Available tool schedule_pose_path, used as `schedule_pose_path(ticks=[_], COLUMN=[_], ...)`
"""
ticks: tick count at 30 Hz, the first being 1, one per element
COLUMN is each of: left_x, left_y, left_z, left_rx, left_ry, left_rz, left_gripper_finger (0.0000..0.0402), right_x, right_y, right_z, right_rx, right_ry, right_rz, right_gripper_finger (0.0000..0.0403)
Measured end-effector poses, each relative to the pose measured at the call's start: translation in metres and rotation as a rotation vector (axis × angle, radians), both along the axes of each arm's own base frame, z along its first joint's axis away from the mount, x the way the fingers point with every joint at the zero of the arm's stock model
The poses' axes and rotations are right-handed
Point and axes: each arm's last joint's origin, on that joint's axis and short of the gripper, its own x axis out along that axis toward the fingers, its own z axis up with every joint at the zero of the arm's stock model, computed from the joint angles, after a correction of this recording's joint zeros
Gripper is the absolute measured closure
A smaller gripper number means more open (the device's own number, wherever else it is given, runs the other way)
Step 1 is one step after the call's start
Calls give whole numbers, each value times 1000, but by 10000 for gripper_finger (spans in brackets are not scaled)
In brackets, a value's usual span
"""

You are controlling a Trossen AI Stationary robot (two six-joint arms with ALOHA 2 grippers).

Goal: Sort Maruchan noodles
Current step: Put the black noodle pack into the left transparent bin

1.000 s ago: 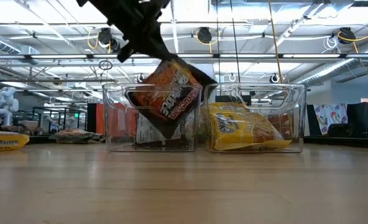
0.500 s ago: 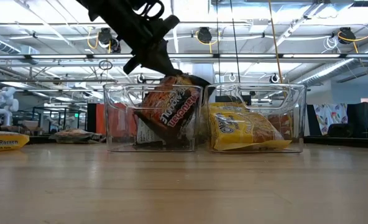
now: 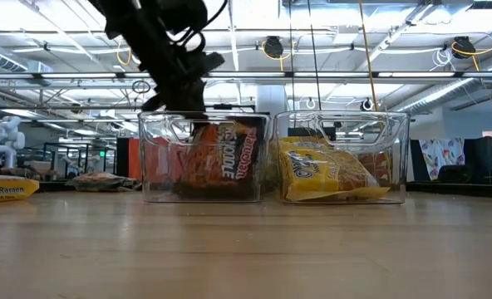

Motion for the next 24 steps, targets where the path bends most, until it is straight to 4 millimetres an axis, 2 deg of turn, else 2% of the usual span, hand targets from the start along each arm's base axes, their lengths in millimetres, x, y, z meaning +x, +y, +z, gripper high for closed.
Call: schedule_pose_path(ticks=[4,7,11,24], left_x=[-7,-10,-11,-18], left_y=[-1,-1,1,11], left_z=[-19,-24,-24,-4], left_rx=[-40,-33,6,104], left_ry=[1,-19,-21,-101], left_rz=[43,60,95,179], left_gripper_finger=[402,402,402,402], right_x=[0,0,0,0], right_y=[0,0,0,0], right_z=[0,0,0,-1], right_rx=[0,0,0,-2], right_ry=[0,0,0,13], right_rz=[0,0,0,0], right_gripper_finger=[403,403,403,403])
